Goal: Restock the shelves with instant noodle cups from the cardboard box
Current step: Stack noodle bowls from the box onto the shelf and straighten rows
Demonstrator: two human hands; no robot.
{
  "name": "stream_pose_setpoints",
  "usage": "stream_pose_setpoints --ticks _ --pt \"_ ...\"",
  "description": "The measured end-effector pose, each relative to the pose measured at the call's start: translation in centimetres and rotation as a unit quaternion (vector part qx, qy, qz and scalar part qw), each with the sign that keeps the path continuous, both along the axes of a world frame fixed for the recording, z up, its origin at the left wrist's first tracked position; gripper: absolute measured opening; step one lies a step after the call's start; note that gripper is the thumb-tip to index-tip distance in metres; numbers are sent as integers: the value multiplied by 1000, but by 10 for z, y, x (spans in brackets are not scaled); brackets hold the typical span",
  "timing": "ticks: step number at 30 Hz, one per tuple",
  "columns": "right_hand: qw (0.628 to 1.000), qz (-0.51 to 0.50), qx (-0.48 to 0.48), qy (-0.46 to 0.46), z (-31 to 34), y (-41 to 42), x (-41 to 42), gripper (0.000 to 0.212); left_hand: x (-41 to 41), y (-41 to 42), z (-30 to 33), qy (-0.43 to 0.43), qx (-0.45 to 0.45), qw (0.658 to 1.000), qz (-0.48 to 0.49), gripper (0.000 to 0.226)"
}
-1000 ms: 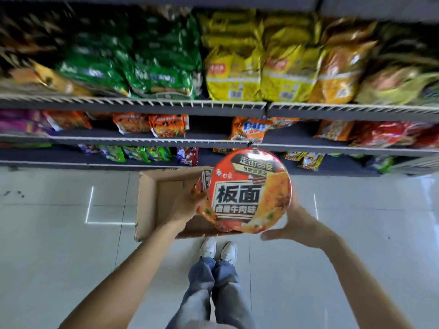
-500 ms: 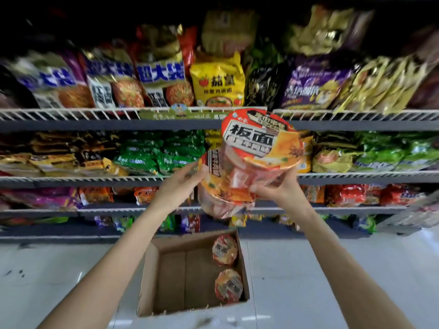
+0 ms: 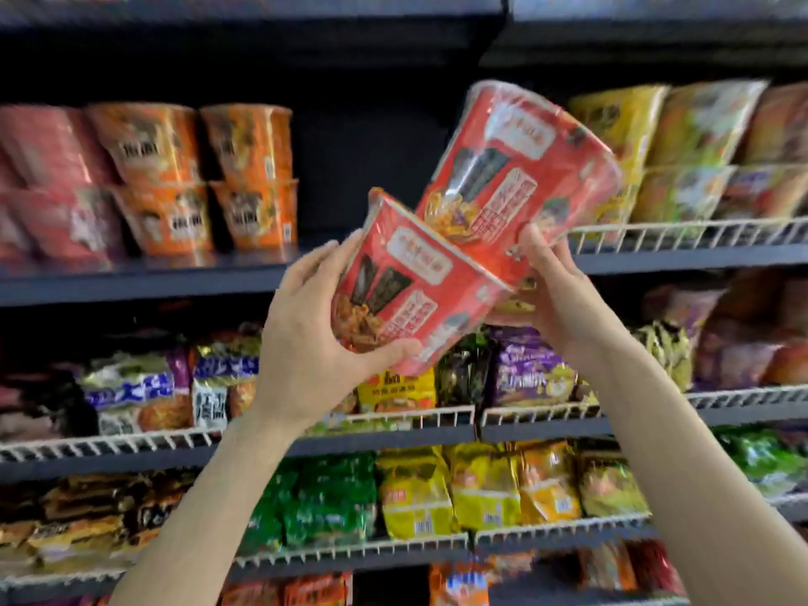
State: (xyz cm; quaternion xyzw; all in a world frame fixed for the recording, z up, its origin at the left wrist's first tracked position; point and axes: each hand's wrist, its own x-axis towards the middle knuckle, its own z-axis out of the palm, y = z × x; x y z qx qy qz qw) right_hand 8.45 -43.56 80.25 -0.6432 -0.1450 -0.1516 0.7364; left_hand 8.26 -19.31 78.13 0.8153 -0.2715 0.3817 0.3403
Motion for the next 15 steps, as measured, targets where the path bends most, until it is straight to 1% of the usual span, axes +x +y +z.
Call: stream_pose_setpoints --ticks 2,3,6,8,11,12,15 --pt "999 -28 -21 -24 28 -1 14 62 15 -7 22 -2 -16 1000 2 103" --pt "998 -44 -35 -33 42 0 22 60 25 -11 31 -3 -27 1000 -9 103" --pt "990 -97 -84 -57 77 -1 48 76 62 -21 48 23 -80 995 -52 102" --pt "981 -138 -124 -65 94 -1 66 82 87 -27 53 43 -94 993 -52 102" --pt "968 -185 -163 -51 108 -2 96 95 121 -38 57 70 -101 991 -47 99" --pt "964 -196 -173 -40 110 -2 106 98 131 -42 58 80 -103 990 -46 99" --pt "954 -229 -189 -26 115 -1 134 96 159 -52 60 101 -103 989 -36 98"
